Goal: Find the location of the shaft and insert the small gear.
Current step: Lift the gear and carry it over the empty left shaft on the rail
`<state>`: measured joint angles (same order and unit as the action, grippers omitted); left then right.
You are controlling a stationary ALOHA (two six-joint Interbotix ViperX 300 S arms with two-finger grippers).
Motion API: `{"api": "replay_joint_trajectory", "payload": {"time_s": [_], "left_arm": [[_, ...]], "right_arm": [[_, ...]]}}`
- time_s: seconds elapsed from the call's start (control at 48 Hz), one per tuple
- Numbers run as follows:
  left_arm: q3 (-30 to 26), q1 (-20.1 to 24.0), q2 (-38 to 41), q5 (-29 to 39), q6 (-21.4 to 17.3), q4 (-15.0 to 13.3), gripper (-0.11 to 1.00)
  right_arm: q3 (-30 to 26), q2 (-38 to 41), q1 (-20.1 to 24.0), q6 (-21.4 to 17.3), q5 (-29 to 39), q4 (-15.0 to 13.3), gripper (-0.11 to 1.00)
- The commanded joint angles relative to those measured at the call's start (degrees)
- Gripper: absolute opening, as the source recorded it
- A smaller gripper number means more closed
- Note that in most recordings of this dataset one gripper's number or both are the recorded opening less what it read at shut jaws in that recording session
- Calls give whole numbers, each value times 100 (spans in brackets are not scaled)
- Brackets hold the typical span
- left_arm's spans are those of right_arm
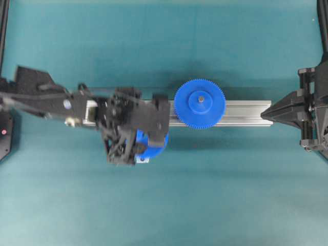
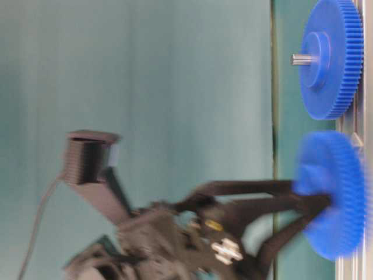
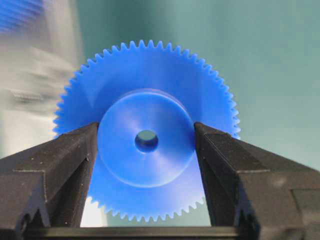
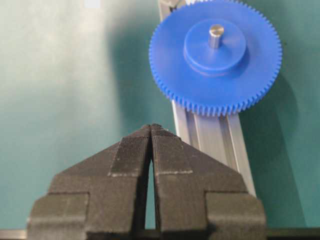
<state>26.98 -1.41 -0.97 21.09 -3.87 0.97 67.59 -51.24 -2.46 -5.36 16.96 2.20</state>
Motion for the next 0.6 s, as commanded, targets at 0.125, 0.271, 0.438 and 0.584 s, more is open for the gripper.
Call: {"api": "replay_joint_trajectory", "payload": {"time_s": [0.125,0.271,0.438,0.584], "left_arm": [[-220,237,-237,-26,-404,18,65],[-308,343,-141,-53,-563,18,65],[-448,492,44,-62,-686,18,65],[-466,562,264,-62,-747,18,65]], "right_arm": [[9,-105,-9,-53,-18,9,6],[26,-211,-9,-53,-18,9,6],[88,-308,-9,-53,0,9,6],[97,-325,-26,-53,53,9,6]]}}
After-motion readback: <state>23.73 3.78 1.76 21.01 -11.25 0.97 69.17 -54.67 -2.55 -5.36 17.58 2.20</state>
